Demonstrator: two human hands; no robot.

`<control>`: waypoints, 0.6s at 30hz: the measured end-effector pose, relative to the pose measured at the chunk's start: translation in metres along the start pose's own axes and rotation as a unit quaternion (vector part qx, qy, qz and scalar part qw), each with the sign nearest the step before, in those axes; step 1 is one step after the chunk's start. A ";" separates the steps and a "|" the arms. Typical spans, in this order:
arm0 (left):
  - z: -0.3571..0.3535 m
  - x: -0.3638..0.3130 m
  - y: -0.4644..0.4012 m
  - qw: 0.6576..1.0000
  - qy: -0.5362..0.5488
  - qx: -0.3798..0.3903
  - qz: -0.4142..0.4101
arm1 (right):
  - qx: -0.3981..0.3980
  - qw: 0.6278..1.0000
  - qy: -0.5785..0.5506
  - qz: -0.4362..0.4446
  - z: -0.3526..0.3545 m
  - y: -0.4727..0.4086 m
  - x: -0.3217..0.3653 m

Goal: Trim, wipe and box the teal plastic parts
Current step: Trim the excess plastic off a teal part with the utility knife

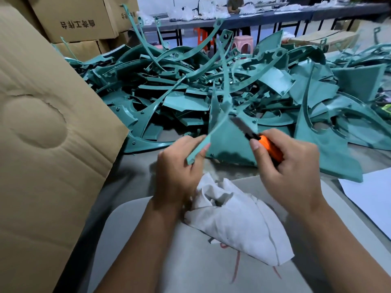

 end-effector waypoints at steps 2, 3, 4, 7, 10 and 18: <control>0.009 0.008 -0.003 0.999 -0.018 -0.017 -0.027 | -0.023 0.998 0.036 -0.040 0.010 -0.004 -0.015; 0.012 0.012 -0.004 0.999 -0.038 -0.018 -0.032 | -0.045 0.997 0.042 -0.055 0.016 -0.005 -0.022; 0.014 0.015 -0.005 0.998 -0.058 -0.017 -0.027 | -0.070 0.995 0.037 -0.060 0.021 -0.005 -0.025; 0.013 0.020 -0.003 0.996 -0.089 0.002 -0.005 | -0.093 0.996 0.005 -0.016 0.021 -0.004 -0.012; 0.009 0.017 -0.002 0.995 -0.098 0.021 0.002 | -0.031 0.999 -0.024 0.037 -0.003 0.004 0.011; -0.005 0.003 -0.001 0.992 -0.108 0.057 -0.024 | 0.046 0.997 -0.051 0.043 -0.020 0.010 0.016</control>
Point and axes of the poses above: each hand's wrist, its own y-axis away from the middle knuckle, its own z-axis out of the back of the hand, x = y × z, the point moved 5 cm from there along -y, towards the middle knuckle, and after that the axes turned 9 degrees about -y, right-handed, at the moved point
